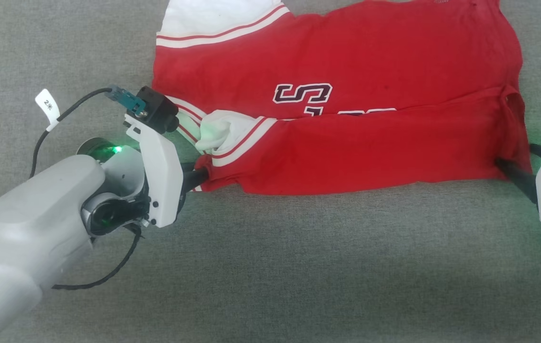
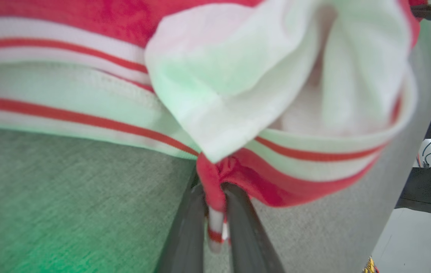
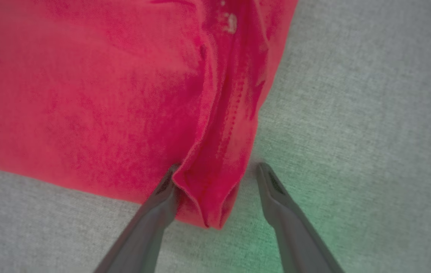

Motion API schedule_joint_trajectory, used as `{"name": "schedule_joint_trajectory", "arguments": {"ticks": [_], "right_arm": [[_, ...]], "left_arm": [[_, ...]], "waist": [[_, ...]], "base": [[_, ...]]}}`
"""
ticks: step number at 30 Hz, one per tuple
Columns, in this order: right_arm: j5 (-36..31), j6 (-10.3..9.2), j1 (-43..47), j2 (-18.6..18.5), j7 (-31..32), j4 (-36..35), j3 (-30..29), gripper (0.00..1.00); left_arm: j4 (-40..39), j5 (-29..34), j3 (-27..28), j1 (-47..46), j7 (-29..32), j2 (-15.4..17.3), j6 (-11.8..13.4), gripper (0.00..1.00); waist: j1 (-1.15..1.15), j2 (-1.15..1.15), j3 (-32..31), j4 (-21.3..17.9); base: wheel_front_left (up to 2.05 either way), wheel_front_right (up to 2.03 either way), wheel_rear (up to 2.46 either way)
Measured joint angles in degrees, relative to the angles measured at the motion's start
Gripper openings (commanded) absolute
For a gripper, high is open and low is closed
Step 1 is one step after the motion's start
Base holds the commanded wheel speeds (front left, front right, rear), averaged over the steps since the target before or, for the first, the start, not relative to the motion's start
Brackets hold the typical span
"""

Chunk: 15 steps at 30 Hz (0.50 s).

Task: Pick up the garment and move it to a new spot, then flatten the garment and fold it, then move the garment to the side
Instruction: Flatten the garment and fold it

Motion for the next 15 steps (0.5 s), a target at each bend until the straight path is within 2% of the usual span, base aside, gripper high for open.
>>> {"name": "schedule_joint_trajectory", "arguments": {"ticks": [2, 3, 10, 15], "right_arm": [[0.25, -0.04, -0.41, 0.11, -0.07, 0.78, 0.57, 0.17], [0.37, -0.03, -0.54, 0.1, -0.11, 0.98, 0.91, 0.0], [1.44, 0.02, -0.11, 0.35, -1.68, 1.88, 1.56, 0.0], [2.03, 0.02, 3.5, -0.12, -3.61, 1.25, 0.11, 0.0]], "left_arm": [[-0.08, 0.01, -0.01, -0.03, -0.46, -0.25, 0.0, 0.0], [-0.12, 0.02, -0.03, -0.03, -0.69, -0.36, 0.0, 0.0], [-0.77, 0.42, -0.44, 0.89, -2.56, -0.45, 0.04, 0.0], [-3.13, -0.08, -0.91, 4.04, -4.94, 1.21, 0.12, 0.0]], "waist": [[0.0, 0.0, 0.15, 0.27], [0.0, 0.0, 0.16, 0.36], [0.0, 0.0, -1.5, 0.49], [0.0, 0.0, -3.99, 0.5]], "base": [[0.0, 0.0, 0.0], [0.0, 0.0, 0.0], [0.0, 0.0, 0.0], [0.0, 0.0, 0.0]]}}
